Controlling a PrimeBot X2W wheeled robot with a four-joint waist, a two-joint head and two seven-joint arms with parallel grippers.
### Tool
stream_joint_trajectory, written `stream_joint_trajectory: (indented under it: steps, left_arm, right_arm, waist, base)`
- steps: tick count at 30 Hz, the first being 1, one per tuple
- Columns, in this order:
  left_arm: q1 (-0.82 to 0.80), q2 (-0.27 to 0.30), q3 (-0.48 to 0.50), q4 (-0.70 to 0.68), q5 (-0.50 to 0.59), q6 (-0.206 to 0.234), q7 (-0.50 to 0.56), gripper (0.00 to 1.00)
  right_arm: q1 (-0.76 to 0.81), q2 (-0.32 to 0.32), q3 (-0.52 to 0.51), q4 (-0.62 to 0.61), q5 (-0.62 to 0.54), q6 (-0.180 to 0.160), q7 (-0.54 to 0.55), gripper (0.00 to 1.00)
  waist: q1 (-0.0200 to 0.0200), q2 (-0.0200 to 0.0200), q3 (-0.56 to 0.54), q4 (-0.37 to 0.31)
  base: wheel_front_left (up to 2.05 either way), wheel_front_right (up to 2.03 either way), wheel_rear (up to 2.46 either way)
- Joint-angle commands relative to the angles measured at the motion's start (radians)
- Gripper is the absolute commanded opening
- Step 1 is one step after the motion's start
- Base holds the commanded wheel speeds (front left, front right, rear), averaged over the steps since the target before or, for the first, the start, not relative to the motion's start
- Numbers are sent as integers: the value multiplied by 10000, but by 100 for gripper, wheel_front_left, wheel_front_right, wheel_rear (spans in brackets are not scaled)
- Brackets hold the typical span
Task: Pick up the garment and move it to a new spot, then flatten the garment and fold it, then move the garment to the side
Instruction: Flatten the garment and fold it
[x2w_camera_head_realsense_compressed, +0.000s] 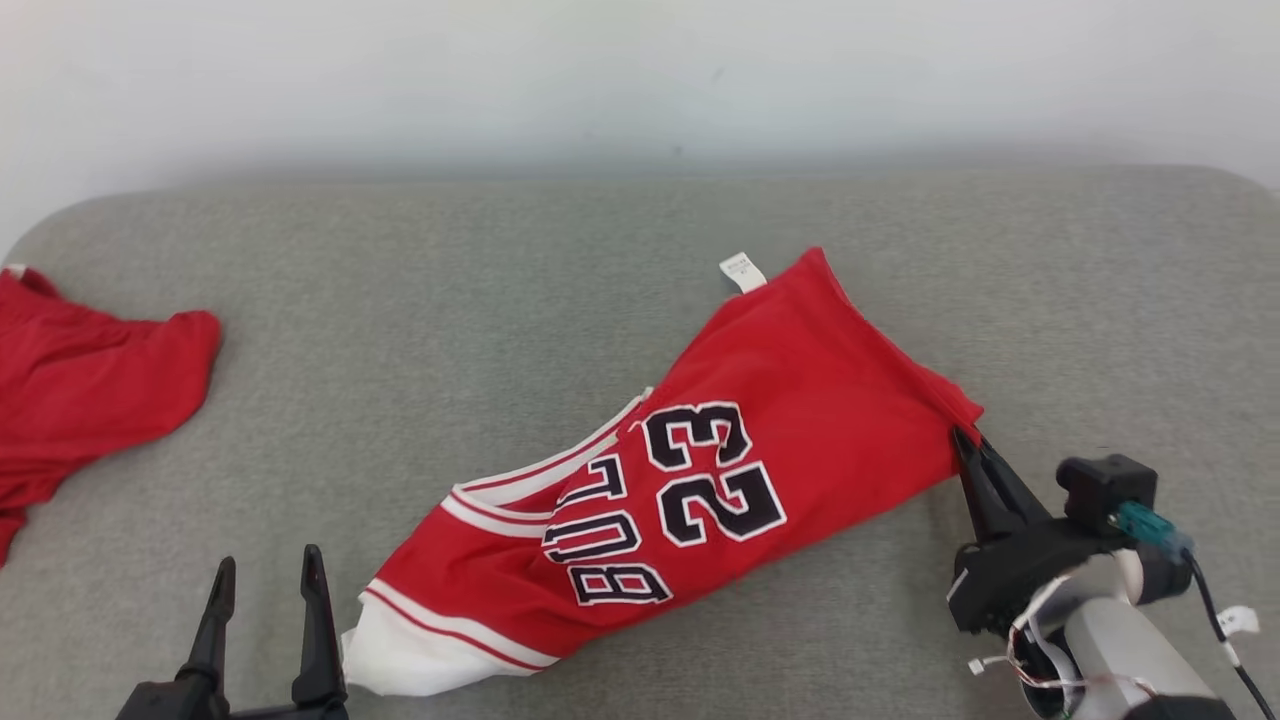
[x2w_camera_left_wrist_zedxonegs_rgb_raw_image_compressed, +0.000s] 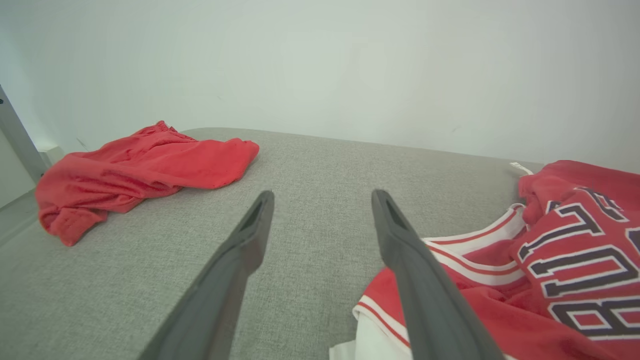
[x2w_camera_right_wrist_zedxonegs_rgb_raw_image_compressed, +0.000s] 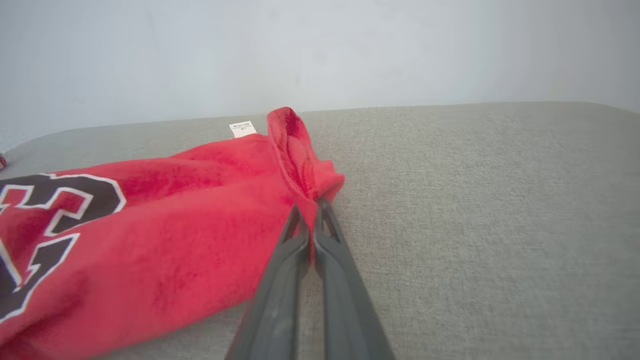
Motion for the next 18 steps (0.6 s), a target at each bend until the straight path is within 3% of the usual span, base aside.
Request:
stream_joint_trajectory:
  steps: [1,10,17,18]
  left_arm:
    - [152,-8,45,31,-56,14,-34,100]
    - [157,-6,-90,0,-123,61,-34,100]
    - [133,-6,-259,11,-174,111,-34,100]
    - [161,-6,-279,1,-188,126,-34,100]
  right_arm:
    - [548,-31,-195,-743,174,-26,295,0]
    - [2866,194,-1651,-4650,170,-26,2346,0]
    - [4158,906,-2518,-6409,212,-25,3647,0]
    - [4321,973,-2615,-6575,159,-26,3795,9]
  waist:
    - [0,1,-233,-493]
    - [0,1,-229,-935]
    - [0,1,-271,-805]
    - [0,1,-282,-782]
  base:
    - [0,0,0]
    - [0,0,0]
    - [0,0,0]
    - [0,0,0]
